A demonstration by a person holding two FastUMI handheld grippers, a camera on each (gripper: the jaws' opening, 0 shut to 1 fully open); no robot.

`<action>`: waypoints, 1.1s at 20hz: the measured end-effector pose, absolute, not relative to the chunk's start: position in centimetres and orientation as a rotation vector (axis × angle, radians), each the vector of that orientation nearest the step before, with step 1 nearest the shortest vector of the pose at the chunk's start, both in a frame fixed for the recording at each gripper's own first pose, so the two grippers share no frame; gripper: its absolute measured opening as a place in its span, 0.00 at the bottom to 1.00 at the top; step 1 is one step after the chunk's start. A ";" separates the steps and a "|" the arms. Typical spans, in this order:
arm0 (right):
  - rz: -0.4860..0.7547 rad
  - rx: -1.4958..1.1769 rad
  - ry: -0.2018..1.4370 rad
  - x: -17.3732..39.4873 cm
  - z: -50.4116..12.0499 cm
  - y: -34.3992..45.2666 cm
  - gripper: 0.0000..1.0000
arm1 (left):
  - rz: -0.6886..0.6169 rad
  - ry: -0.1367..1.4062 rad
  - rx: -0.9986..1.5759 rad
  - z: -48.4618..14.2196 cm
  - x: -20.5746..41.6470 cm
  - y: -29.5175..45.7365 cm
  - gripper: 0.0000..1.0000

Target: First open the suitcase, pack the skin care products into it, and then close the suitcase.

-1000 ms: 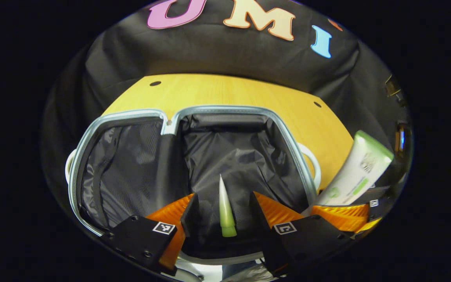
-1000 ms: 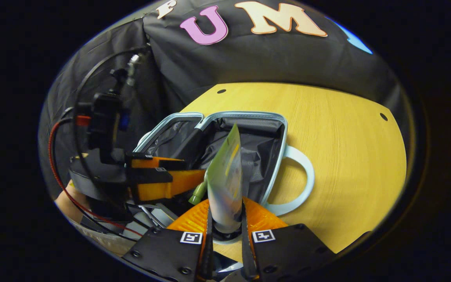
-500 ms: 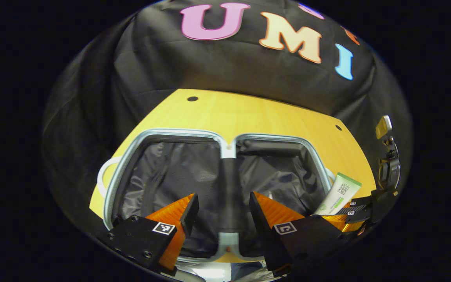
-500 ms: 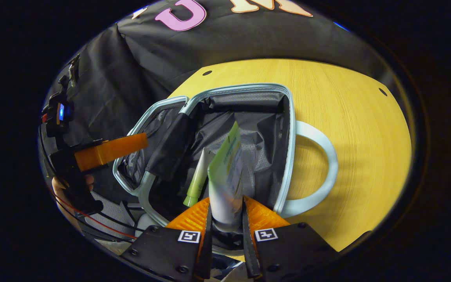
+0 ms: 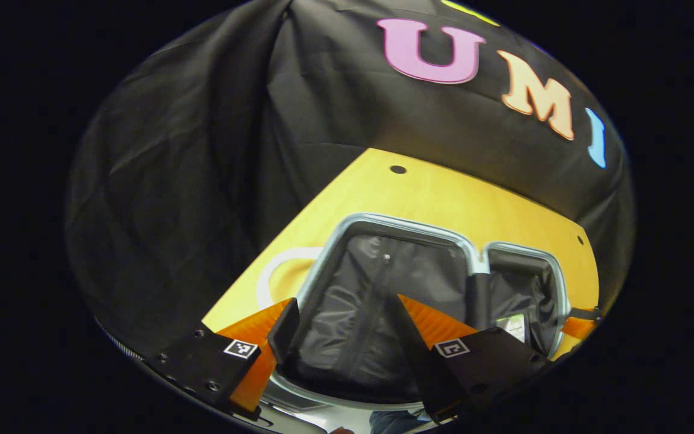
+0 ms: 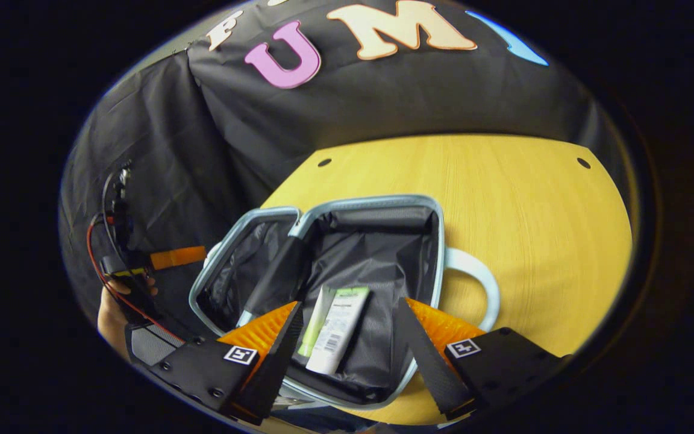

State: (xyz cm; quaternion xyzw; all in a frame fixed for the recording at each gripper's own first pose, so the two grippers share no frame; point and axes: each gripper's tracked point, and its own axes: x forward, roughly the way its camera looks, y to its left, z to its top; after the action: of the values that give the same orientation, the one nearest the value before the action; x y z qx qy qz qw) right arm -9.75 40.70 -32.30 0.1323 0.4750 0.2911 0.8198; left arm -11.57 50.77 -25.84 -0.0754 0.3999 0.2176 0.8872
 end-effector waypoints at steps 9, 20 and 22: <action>0.518 0.254 0.905 -6.7 -30.8 36.8 0.98 | 0.568 0.894 -0.202 -29.4 -12.6 60.0 0.90; 0.430 0.212 0.832 -5.6 -29.6 33.2 0.98 | 0.562 0.999 -0.387 -34.8 -12.6 60.8 0.10; 0.427 0.206 0.812 -5.3 -29.3 32.7 0.98 | 0.562 0.985 -0.353 -34.0 -12.1 60.5 0.06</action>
State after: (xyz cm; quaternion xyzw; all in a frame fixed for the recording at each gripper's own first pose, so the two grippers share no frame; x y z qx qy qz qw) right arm -5.30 32.69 -29.30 0.0994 0.3913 0.2059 0.8914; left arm -12.11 60.55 -34.04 -0.1664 0.4642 0.2646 0.8287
